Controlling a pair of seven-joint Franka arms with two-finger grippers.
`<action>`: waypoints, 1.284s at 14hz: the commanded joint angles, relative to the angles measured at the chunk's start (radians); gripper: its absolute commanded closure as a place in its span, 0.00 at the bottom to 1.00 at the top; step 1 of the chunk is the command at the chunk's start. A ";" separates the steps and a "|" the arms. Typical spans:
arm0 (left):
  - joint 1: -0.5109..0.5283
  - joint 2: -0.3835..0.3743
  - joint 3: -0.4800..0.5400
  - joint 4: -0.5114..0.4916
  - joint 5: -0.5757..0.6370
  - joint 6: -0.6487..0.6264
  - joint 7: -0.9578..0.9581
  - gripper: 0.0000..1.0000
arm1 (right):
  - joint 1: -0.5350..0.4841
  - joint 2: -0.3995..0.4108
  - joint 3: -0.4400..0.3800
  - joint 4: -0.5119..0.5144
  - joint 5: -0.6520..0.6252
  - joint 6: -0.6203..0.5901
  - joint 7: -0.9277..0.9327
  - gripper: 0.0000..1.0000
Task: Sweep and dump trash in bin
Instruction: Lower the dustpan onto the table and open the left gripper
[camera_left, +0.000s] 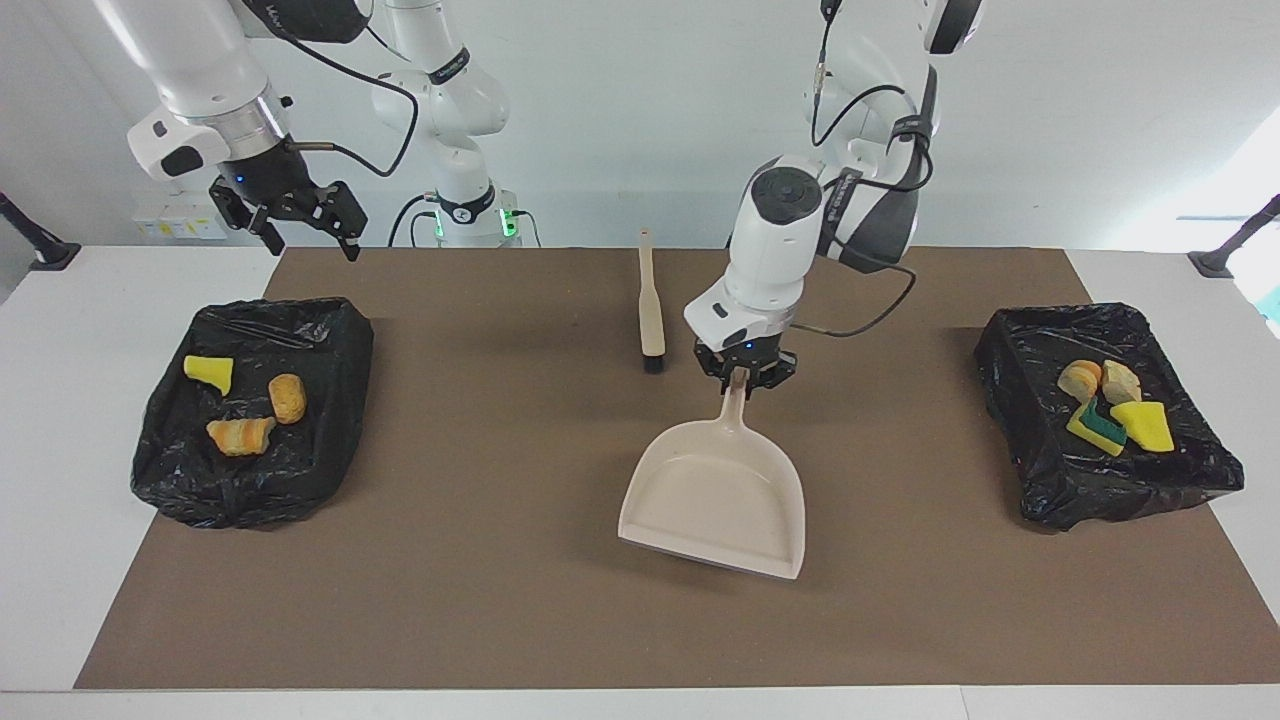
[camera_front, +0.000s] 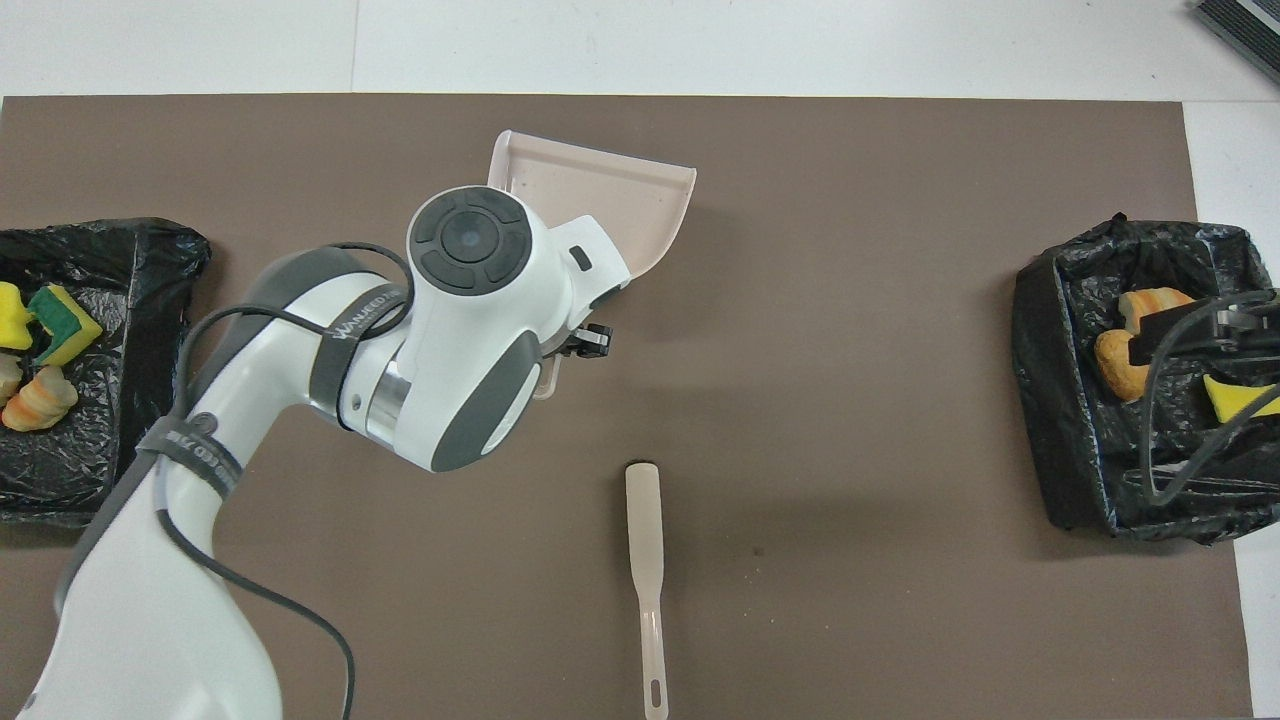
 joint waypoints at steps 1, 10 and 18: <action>-0.020 -0.011 0.019 -0.007 -0.094 0.025 -0.102 1.00 | -0.006 -0.020 0.003 -0.023 0.012 0.007 0.003 0.00; -0.116 0.059 0.020 -0.070 -0.102 0.146 -0.292 1.00 | -0.006 -0.020 0.003 -0.023 0.012 0.006 0.003 0.00; -0.136 0.079 0.021 -0.067 -0.079 0.200 -0.369 0.00 | -0.007 -0.020 0.003 -0.023 0.012 0.006 0.003 0.00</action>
